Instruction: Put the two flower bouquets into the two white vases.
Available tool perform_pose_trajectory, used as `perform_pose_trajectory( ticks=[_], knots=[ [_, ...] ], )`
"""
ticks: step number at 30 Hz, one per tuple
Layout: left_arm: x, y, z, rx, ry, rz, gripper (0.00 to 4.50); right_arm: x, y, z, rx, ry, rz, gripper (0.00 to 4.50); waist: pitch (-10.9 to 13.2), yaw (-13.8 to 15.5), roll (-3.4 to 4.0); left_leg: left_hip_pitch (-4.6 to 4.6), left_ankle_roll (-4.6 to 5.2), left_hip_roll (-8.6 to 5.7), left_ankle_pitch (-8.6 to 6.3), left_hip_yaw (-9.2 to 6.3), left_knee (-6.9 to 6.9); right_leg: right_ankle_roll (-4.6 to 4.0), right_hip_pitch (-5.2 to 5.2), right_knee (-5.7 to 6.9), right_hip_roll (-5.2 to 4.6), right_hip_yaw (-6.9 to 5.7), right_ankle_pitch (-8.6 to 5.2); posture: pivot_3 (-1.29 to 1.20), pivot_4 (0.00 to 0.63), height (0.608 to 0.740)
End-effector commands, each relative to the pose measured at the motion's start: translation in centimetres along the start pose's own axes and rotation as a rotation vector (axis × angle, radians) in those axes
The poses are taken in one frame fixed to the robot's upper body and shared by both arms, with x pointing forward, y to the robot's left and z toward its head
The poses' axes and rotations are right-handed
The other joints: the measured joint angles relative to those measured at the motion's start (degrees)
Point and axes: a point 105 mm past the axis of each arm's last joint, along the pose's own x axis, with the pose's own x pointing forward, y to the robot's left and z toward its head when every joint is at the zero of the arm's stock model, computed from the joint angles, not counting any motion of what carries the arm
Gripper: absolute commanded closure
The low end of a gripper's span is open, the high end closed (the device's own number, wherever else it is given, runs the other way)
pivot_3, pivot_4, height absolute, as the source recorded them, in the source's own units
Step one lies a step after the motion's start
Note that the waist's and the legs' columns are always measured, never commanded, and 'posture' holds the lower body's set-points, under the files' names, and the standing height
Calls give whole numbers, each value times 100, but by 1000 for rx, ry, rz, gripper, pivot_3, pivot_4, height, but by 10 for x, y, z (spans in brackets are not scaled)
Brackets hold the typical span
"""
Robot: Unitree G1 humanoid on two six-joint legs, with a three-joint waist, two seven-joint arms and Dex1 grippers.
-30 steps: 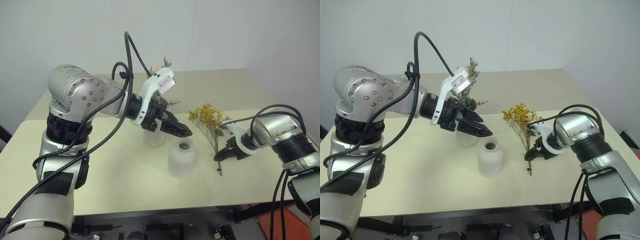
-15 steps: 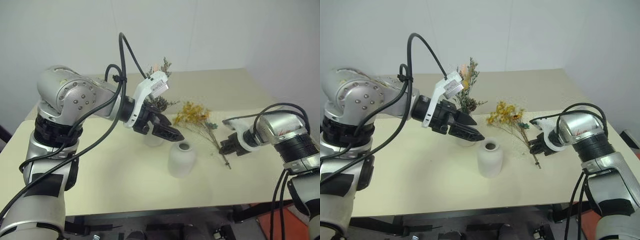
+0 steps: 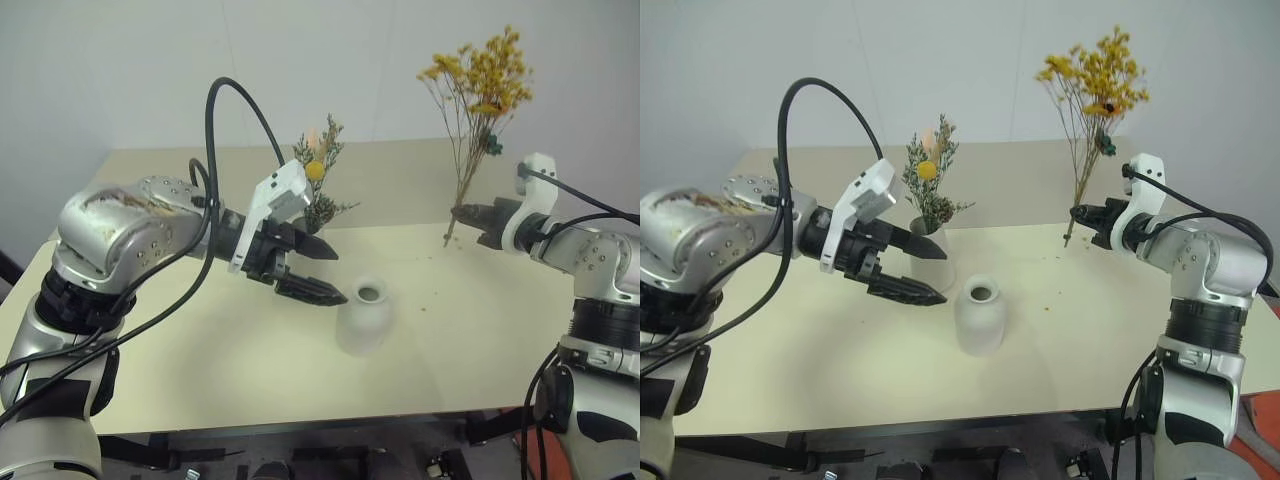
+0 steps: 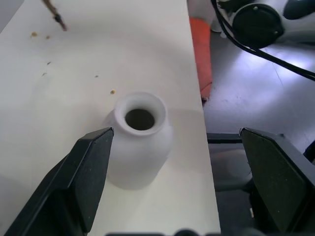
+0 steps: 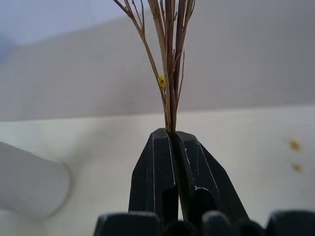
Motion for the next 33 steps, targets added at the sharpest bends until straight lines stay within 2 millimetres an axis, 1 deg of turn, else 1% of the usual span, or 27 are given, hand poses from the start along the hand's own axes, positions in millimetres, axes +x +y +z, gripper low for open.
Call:
perform_pose_trajectory(
  ticks=[1, 3, 6, 9, 12, 14, 16, 20, 23, 30, 33],
  knots=[
    [-10, -4, 6, 128, -61, 38, 0, -21, 42, 35, -48, -165, 246, 4486, 1, 2, 1, 2, 0, 2, 0, 0, -1, 0, 1, 1, 1, 0, 0, 0, 150, 740],
    [-10, -5, 1, 157, -89, 57, 0, -28, 61, 37, -78, -187, 361, 4486, 0, -4, 1, 3, 0, 5, 0, 0, -1, 0, 1, 1, 5, -1, 0, 0, 150, 740],
    [-8, -5, -4, 160, -88, 85, 0, -36, 82, 36, -110, -182, 482, 4486, 0, 9, 1, 2, 1, 5, 0, 0, 2, 0, 4, 0, 4, -2, 0, 0, 150, 740],
    [-6, -6, -7, 142, -84, 95, 0, -40, 97, 30, -154, -168, 557, 4486, 0, 18, 1, 4, 1, 4, 0, 0, 4, 0, 8, 1, 3, -3, 0, 0, 150, 740],
    [-5, -6, -9, 129, -89, 110, 0, -45, 108, 17, -244, -133, 617, 4486, 0, 21, 1, 6, 1, 5, 0, 0, 4, 1, 10, 1, 4, -5, -1, 0, 150, 740],
    [-5, -6, -9, 128, -97, 110, 0, -47, 114, 7, -297, -108, 644, 4486, 0, 18, 1, 5, 1, 4, 0, 0, 6, 1, 10, 0, 3, -6, -1, 0, 150, 740],
    [-5, -7, -10, 131, -100, 108, 0, -48, 119, -2, -314, -92, 672, 4486, 0, 2, 1, 6, 1, 5, 0, 0, 6, 1, 10, 1, 4, -6, -1, 0, 150, 740],
    [-4, -8, -14, 127, -98, 113, 0, -49, 125, -9, -307, -90, 699, 4486, 0, -2, 1, 11, 1, 6, 0, 0, 6, 1, 10, 5, 5, -3, -1, 0, 150, 740],
    [-4, -8, -17, 124, -95, 120, 0, -49, 130, -17, -332, -77, 720, 4486, 0, 11, 1, 12, 1, 8, 0, -1, 6, 1, 11, 7, 7, -5, -1, 0, 150, 740],
    [-6, -8, -17, 123, -95, 123, 0, -43, 140, -33, -343, -83, 733, 4486, 0, 11, 1, 13, 1, 8, 0, -1, 7, 1, 13, 4, 7, -6, -1, 0, 150, 740],
    [-6, -8, -17, 127, -94, 126, 0, -42, 141, -42, -357, -71, 732, 4486, 0, 17, 1, 14, 1, 8, 0, -1, 7, 1, 14, 5, 7, -6, -1, 0, 150, 740]
  ],
)
